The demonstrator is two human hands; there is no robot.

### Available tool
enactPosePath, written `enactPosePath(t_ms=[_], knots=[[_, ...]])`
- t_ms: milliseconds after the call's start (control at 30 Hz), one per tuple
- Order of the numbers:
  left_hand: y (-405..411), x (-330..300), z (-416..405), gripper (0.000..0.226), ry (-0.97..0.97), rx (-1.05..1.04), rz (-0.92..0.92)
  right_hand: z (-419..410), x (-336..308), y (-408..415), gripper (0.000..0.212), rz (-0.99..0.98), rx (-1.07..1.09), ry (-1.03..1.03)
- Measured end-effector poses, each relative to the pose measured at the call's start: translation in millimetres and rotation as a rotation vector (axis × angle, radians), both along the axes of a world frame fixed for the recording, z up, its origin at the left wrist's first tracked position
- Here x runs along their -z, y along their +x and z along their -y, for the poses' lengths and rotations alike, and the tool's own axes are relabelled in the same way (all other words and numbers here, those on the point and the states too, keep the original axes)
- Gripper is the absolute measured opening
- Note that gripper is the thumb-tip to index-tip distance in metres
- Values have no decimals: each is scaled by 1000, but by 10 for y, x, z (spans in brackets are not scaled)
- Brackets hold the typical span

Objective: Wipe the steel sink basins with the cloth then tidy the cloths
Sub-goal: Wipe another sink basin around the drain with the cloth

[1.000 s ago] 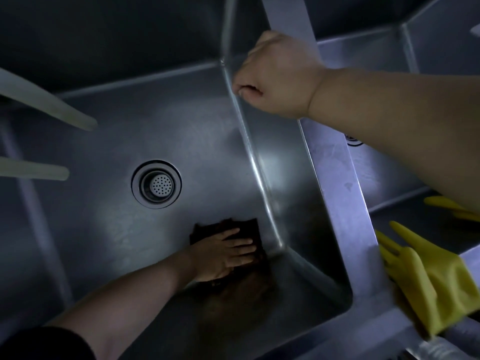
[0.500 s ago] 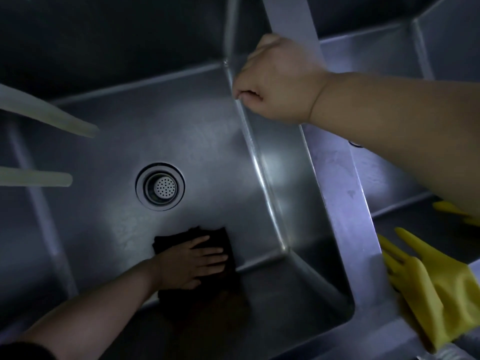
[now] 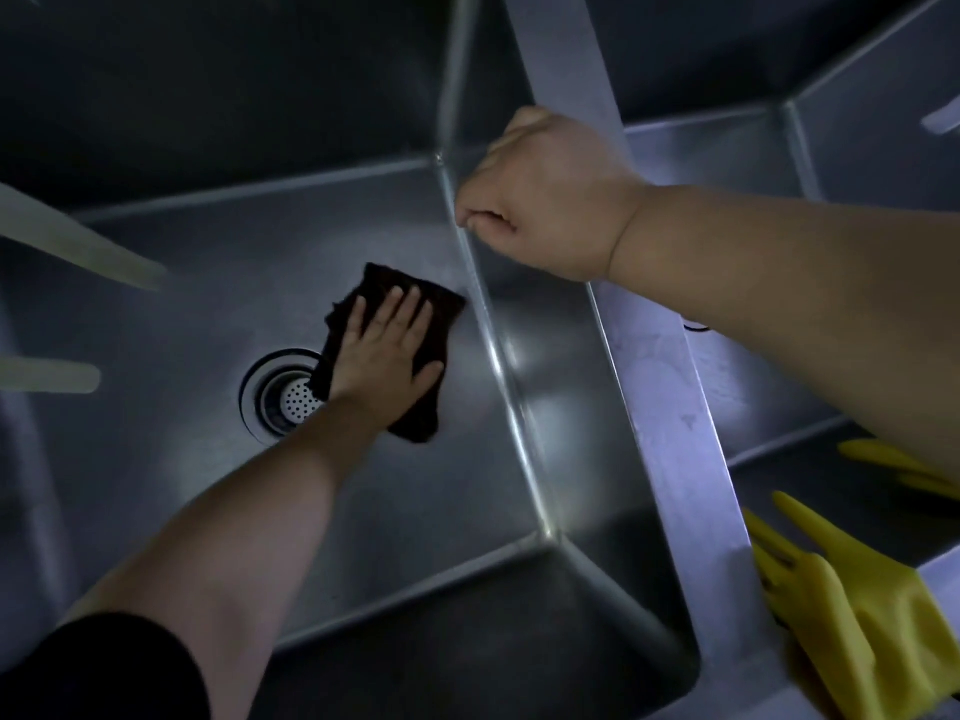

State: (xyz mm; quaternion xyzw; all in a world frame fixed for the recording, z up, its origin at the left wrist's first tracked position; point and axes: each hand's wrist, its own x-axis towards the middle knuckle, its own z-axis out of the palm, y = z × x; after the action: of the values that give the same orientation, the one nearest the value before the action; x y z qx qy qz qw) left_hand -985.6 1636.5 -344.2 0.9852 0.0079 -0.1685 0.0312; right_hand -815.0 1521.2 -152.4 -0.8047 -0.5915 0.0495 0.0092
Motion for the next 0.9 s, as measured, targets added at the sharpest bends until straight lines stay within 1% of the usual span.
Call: enactPosePath(t_ms=[100, 167, 200, 267, 300, 367, 433, 467, 500, 533, 567, 600, 633, 667, 700, 733, 767, 800, 867, 900], knots=[[-65, -22, -74, 72, 2, -16, -27, 3, 21, 0, 51, 1, -1, 8], [-317, -30, -14, 72, -1, 64, 14, 3, 10, -15, 50, 13, -10, 30], [-491, -34, 25, 72, -13, 110, 6, -1, -4, -25, 49, 14, -12, 39], [-875, -63, 96, 72, -81, 221, -59, -16, -37, -51, 47, 14, -18, 44], [-1079, -87, 124, 71, -110, 283, -131, -19, -57, -74, 47, 18, -24, 41], [-1468, -112, 150, 70, -133, 418, -201, -15, -81, -106, 45, 45, -42, 30], [-1704, -190, 112, 70, -151, 474, -300, -15, -90, -119, 46, 100, -82, -32], [-1746, -263, 96, 70, -168, 473, -318, -27, -95, -124, 42, 133, -123, -75], [-1764, -337, 66, 71, -167, 471, -328, -49, -113, -151, 32, 193, -158, -137], [-1746, -442, 33, 71, -157, 490, -305, -83, -149, -214, 16, 256, -205, -247], [-1719, -528, -6, 70, -149, 492, -286, -114, -154, -271, 9, 285, -251, -301], [-1694, -647, -52, 69, -153, 436, -292, -138, -123, -347, 15, 274, -284, -302], [-1683, -773, -102, 71, -169, 342, -264, -167, -119, -482, 17, 224, -308, -280], [-1689, -870, -166, 72, -178, 254, -210, -196, -94, -642, 14, 144, -324, -232], [-1709, -1001, -233, 68, -197, 129, -234, -219, -18, -831, 10, 62, -339, -209], [-1779, -1102, -316, 61, -250, 3, -255, -232, 76, -1044, 5, 6, -335, -236], [-1872, -1182, -416, 54, -295, -101, -255, -212, 229, -1272, 8, -38, -340, -298], [-1961, -1262, -499, 56, -302, -177, -246, -187, 366, -1510, 12, -103, -352, -363], [-2105, -1452, -643, 66, -322, -302, -261, -113, 696, -1940, 19, -273, -405, -411], [-2184, -1534, -714, 61, -317, -375, -245, -85, 857, -2121, 28, -337, -449, -431]])
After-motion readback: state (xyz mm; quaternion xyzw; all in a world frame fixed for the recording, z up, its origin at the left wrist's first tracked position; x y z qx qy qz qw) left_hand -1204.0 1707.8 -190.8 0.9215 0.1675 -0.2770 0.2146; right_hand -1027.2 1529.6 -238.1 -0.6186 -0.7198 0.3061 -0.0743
